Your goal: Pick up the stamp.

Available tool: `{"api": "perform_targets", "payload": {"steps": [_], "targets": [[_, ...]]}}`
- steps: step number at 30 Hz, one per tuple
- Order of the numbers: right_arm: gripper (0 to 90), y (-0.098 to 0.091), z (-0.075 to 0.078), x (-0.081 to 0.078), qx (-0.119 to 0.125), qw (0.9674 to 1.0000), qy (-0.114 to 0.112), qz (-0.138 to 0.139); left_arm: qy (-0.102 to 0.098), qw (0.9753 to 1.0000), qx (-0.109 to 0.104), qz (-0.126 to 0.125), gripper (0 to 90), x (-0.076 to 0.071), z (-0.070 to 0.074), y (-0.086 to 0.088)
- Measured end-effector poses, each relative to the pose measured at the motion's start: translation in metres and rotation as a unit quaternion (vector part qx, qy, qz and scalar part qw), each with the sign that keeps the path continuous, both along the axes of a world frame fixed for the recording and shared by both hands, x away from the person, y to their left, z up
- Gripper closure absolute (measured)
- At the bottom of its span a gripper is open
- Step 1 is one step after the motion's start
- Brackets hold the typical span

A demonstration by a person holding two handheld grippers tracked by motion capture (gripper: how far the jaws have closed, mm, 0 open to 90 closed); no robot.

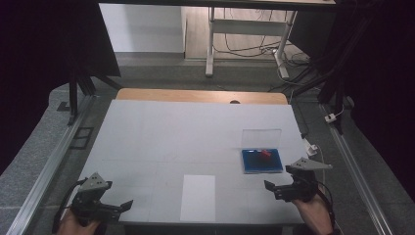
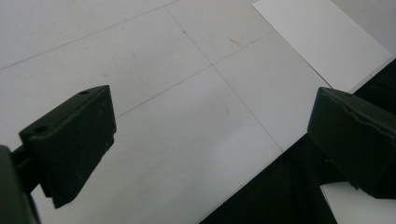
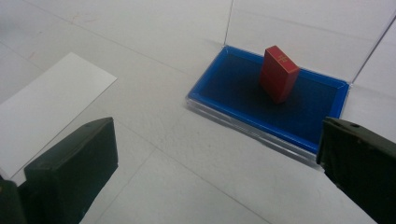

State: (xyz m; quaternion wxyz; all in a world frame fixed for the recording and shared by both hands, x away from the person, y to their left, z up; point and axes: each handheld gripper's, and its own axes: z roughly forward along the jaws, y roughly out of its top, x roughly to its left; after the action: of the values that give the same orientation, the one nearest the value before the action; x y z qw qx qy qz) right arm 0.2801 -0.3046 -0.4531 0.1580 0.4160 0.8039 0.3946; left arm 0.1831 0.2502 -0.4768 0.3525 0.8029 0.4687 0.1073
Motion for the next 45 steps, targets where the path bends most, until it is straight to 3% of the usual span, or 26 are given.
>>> {"api": "perform_targets", "payload": {"steps": [15,20,24,37,45], "targets": [[0.0,0.007,-0.008,0.029,-0.009,0.9999,0.008,0.009,0.001,1.0,0.002,0.0,2.0,0.0,0.0,0.0],[0.0,0.008,-0.012,0.043,-0.034,0.9993,0.011,0.004,0.003,1.0,0.003,0.001,2.0,0.001,0.0,0.0],[0.0,0.01,-0.014,0.052,-0.041,0.9991,0.014,0.001,0.003,1.0,0.003,0.003,2.0,0.001,0.0,0.0],[0.0,0.012,-0.021,0.084,-0.04,0.9987,0.03,0.005,0.006,1.0,0.001,0.004,2.0,0.001,-0.001,0.0],[0.8,0.015,-0.027,0.102,-0.069,0.9969,0.035,0.013,0.007,1.0,0.002,0.004,1.9,0.002,-0.001,0.0]]}}
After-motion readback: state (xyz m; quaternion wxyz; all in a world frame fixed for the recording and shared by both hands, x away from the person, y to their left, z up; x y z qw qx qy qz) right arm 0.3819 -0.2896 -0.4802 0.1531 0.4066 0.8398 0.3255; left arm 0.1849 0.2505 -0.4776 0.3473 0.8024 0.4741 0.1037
